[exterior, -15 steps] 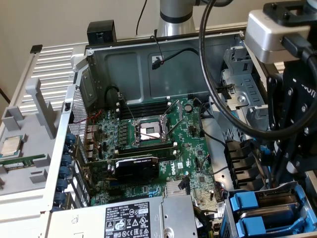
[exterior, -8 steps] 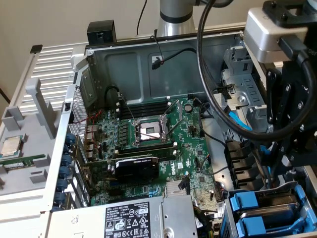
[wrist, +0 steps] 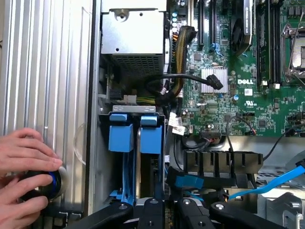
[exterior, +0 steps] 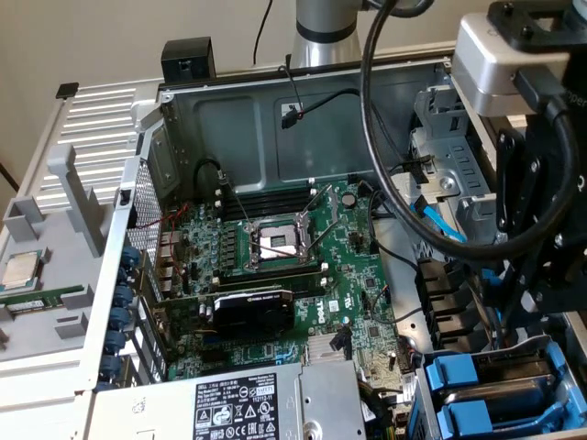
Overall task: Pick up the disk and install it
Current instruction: 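Insert the first disk wire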
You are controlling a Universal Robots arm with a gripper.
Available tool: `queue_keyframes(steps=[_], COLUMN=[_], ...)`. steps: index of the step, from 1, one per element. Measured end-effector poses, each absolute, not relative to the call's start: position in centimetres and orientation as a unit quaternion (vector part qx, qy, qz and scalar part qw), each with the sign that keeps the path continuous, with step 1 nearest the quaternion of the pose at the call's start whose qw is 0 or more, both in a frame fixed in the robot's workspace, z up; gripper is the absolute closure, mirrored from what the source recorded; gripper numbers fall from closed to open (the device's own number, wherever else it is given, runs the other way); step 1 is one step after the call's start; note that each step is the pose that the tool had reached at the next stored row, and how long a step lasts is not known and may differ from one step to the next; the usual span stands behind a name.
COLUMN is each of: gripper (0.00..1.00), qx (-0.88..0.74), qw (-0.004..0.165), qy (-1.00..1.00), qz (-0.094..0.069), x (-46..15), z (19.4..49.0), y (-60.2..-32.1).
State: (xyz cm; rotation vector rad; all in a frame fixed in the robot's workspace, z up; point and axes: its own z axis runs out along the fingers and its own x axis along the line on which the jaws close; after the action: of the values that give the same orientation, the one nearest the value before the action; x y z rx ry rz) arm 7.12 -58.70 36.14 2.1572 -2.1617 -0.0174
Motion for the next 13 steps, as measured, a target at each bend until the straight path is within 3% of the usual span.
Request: queue_keyframes(steps=[13], gripper=[0.83], qx=[0.694], qw=[0.046], qy=[-0.718], qz=[-0.010], x=[7.37], z=[35.96], y=[-59.45])
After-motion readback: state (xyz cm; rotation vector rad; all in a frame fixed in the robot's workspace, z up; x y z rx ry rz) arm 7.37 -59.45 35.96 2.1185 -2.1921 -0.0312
